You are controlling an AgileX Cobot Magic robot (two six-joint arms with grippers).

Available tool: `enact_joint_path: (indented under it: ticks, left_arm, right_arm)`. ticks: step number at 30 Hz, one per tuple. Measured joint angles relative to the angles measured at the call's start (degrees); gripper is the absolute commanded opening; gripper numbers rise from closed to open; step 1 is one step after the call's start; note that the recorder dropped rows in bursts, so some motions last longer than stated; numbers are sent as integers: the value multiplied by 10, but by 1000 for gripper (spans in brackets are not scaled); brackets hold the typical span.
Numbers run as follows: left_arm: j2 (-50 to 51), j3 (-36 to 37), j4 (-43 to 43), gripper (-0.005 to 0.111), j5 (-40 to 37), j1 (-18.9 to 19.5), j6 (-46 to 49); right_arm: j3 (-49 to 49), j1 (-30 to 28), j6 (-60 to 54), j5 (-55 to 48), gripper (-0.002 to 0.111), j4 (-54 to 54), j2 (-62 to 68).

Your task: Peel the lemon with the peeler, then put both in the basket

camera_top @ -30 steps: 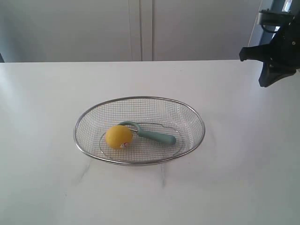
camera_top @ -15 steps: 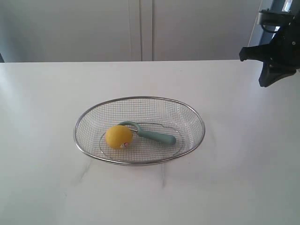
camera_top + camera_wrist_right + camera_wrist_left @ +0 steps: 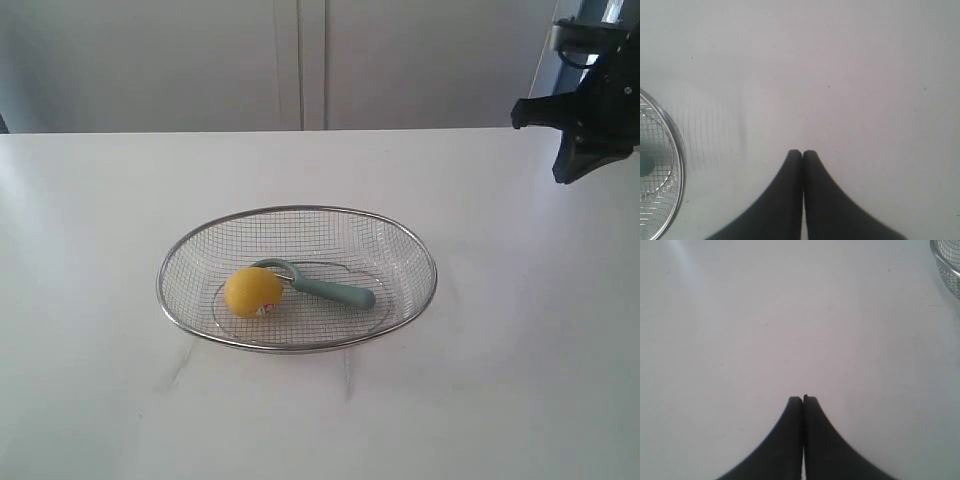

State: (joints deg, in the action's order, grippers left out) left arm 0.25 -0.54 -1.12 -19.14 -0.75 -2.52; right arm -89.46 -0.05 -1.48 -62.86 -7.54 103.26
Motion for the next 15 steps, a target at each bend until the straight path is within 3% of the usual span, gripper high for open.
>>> enact_joint_path:
  ticks: [15]
  left_arm:
    - [0,0,0,0,0,0,0]
  right_arm:
    - [2,0,0,2,0,0,-120]
